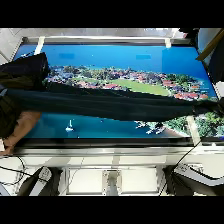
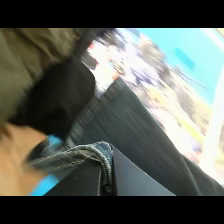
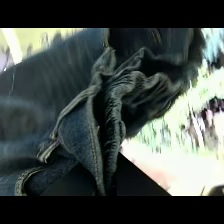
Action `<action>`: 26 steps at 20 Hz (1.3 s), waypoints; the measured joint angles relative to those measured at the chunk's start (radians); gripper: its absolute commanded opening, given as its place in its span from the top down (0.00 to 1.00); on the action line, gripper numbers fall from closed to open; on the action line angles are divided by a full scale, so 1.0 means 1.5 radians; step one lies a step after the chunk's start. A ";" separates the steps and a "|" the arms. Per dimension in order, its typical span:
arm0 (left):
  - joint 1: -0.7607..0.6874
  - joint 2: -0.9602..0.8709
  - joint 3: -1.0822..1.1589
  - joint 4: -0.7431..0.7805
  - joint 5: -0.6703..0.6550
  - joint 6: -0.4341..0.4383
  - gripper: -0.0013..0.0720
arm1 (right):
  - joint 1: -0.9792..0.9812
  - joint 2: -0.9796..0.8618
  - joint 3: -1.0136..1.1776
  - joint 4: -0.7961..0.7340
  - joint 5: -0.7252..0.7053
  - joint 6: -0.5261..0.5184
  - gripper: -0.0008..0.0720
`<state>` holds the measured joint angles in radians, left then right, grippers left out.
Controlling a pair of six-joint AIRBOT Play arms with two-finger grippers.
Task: Fold the clothes and pants, and hang the long-sleeved shirts on hangers.
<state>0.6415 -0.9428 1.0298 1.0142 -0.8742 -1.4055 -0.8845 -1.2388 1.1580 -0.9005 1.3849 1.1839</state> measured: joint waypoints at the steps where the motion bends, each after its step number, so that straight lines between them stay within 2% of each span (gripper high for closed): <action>1: -0.024 -0.026 0.004 0.023 0.031 -0.020 0.97 | 0.030 -0.011 0.001 -0.006 -0.042 0.029 0.92; 3: -0.072 -0.091 0.018 0.058 0.082 -0.046 0.97 | 0.080 -0.042 0.002 -0.019 -0.105 0.081 0.92; 6: -0.128 -0.188 0.045 0.112 0.117 -0.092 0.97 | 0.120 -0.099 0.002 -0.039 -0.151 0.136 0.93; 9: -0.156 -0.236 0.066 0.164 0.131 -0.117 0.97 | 0.136 -0.125 0.003 -0.081 -0.154 0.157 0.93; 12: -0.165 -0.229 0.080 0.207 0.121 -0.127 0.97 | 0.141 -0.104 0.004 -0.144 -0.130 0.161 0.93; 16: -0.170 -0.166 0.088 0.278 0.047 -0.132 0.97 | 0.144 -0.024 0.004 -0.249 -0.047 0.146 0.93; 20: -0.171 -0.086 0.090 0.356 -0.057 -0.128 0.97 | 0.144 0.087 0.004 -0.354 0.087 0.130 0.93; 23: -0.171 -0.053 0.091 0.382 -0.131 -0.105 0.97 | 0.144 0.156 0.004 -0.385 0.177 0.129 0.93; 26: -0.173 -0.051 0.091 0.393 -0.178 -0.082 0.97 | 0.144 0.187 0.003 -0.393 0.211 0.144 0.93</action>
<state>0.3813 -1.0191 1.1656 1.6043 -1.1404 -1.5291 -0.6678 -0.9581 1.1622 -1.4902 1.7016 1.4002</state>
